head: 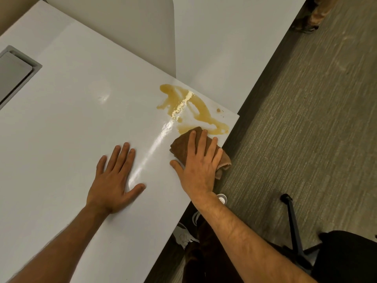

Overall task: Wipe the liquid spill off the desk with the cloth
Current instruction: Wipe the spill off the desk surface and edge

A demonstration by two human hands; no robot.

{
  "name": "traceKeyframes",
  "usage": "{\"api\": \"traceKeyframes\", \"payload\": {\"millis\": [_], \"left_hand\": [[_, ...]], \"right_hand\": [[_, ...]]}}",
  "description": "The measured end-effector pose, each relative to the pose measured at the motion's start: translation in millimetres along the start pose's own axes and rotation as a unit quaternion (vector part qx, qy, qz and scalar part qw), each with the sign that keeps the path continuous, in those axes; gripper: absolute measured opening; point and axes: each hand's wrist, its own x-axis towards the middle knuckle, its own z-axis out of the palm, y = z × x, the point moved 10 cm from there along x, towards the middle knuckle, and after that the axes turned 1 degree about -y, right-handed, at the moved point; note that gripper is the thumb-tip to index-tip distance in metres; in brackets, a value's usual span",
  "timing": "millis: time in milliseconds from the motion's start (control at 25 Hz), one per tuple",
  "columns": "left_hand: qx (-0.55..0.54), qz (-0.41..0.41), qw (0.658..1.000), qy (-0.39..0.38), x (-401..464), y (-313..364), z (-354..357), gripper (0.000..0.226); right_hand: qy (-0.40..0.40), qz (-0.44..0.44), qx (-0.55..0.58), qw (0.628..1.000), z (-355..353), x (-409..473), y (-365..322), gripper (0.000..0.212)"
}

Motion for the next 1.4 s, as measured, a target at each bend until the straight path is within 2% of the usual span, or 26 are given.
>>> {"api": "traceKeyframes", "payload": {"millis": [160, 320, 400, 440, 560, 600, 680, 760, 880, 960, 1120, 1400], "left_hand": [[-0.002, -0.002, 1.000, -0.002, 1, 0, -1, 0.097], [-0.012, -0.001, 1.000, -0.007, 0, 1, 1, 0.097], [-0.011, 0.000, 1.000, -0.007, -3, 2, 1, 0.097], [-0.010, 0.000, 1.000, -0.007, -3, 1, 1, 0.097], [-0.009, 0.000, 1.000, -0.013, 0, 2, -1, 0.097], [-0.011, -0.001, 1.000, -0.015, 1, 3, -1, 0.097], [-0.014, -0.003, 1.000, -0.016, -3, 4, 0, 0.097], [-0.015, -0.005, 1.000, -0.013, -5, 5, 0, 0.097], [-0.014, 0.002, 1.000, -0.011, 5, 5, -5, 0.097], [-0.013, 0.003, 1.000, -0.013, 10, 3, -7, 0.098], [-0.015, 0.001, 1.000, -0.015, -1, 0, 1, 0.098], [-0.010, 0.001, 1.000, -0.012, 0, -4, 5, 0.098]], "right_hand": [[0.006, -0.051, 0.011, 0.999, 0, 6, -28, 0.098], [0.004, -0.236, 0.019, 0.972, 4, -20, -81, 0.082], [0.020, -0.286, 0.081, 0.954, -5, -31, -81, 0.072], [0.038, -0.271, 0.134, 0.952, -16, -29, -71, 0.069], [0.129, -0.133, 0.274, 0.944, -54, -10, -27, 0.068], [0.127, -0.093, 0.283, 0.946, -58, -1, -19, 0.073], [0.031, -0.057, 0.219, 0.974, -40, 18, -22, 0.083], [-0.046, -0.070, 0.095, 0.992, -19, 28, -30, 0.088], [-0.009, -0.120, -0.002, 0.993, -16, 44, -33, 0.083], [0.029, -0.116, -0.004, 0.993, -16, 56, -32, 0.082], [0.056, -0.128, -0.001, 0.990, -9, 63, -54, 0.085], [0.059, -0.149, 0.033, 0.987, -11, 107, -108, 0.084]]}}
